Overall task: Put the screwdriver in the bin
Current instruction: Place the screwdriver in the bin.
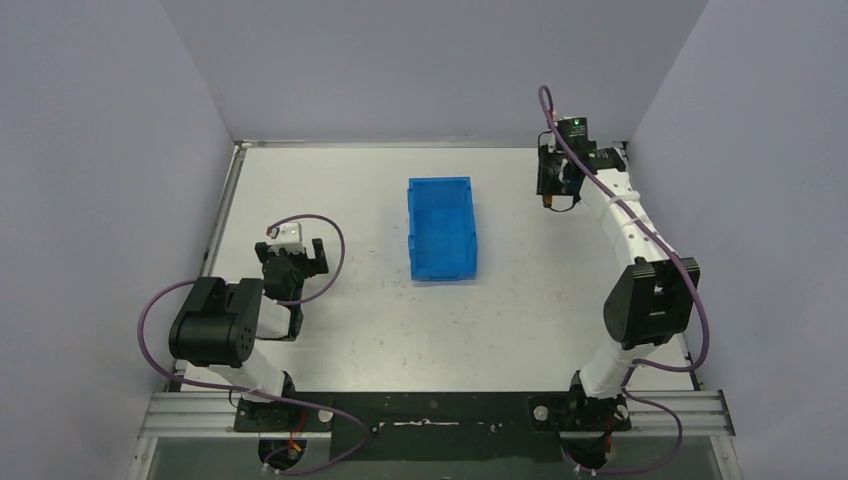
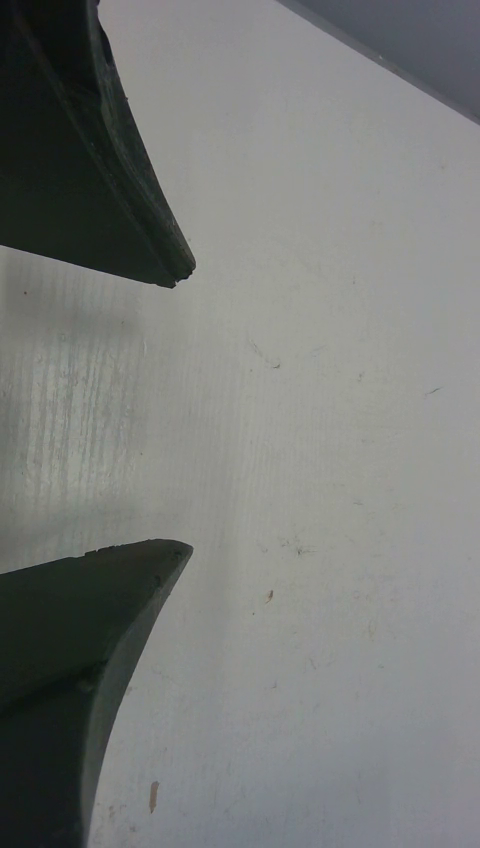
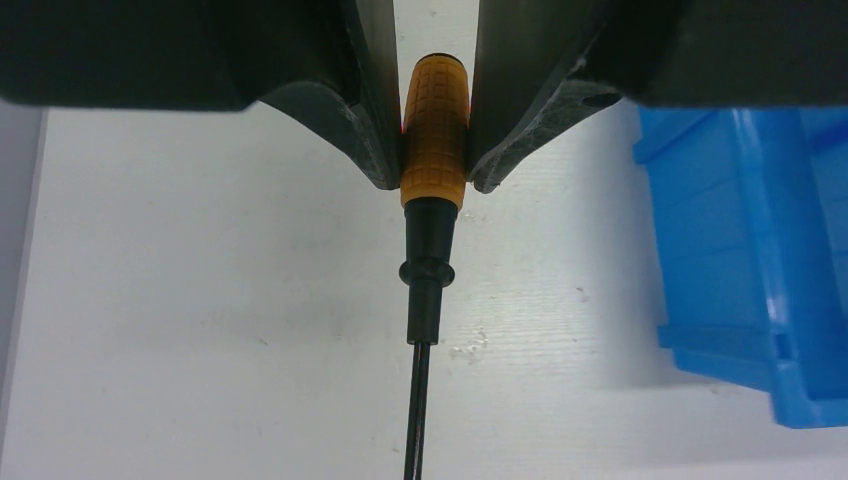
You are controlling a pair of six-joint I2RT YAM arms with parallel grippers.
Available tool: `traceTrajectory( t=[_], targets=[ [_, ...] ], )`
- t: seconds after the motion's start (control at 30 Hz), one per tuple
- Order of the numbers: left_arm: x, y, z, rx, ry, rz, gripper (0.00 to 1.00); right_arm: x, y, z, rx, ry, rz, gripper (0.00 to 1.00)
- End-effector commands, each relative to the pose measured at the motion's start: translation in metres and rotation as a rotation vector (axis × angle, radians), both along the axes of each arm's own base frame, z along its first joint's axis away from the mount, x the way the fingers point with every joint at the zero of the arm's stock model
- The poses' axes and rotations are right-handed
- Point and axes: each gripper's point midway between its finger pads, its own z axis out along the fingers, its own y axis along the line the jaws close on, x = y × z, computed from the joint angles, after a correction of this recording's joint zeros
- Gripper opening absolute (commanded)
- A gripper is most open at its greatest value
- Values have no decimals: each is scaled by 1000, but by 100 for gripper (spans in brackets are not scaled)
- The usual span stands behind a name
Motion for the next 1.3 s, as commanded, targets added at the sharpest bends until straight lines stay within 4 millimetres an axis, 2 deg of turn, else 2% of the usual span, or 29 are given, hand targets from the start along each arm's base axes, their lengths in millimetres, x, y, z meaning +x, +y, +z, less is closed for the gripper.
traceTrajectory(
  t=[0.0, 0.23, 0.3, 0.57, 1.0, 1.13, 1.27],
  targets=[
    [7, -1, 16, -3, -60, -4, 97, 2, 34, 52, 16, -130, 75, 9],
    [7, -1, 16, -4, -59, -4, 97, 2, 96, 81, 37, -213, 198, 9],
    [7, -1, 16, -4, -59, -4, 97, -1, 116, 84, 45, -229, 237, 9],
    [7, -1, 16, -3, -61, -4, 97, -11, 168, 93, 68, -268, 345, 9],
    [7, -1, 16, -3, -60, -4, 97, -26, 221, 107, 71, -318, 450, 9],
    [7, -1, 16, -3, -60, -4, 97, -28, 230, 97, 61, -312, 474, 10],
    [7, -1, 16, -4, -60, -4, 97, -29, 237, 73, 20, -288, 537, 14]
  ],
)
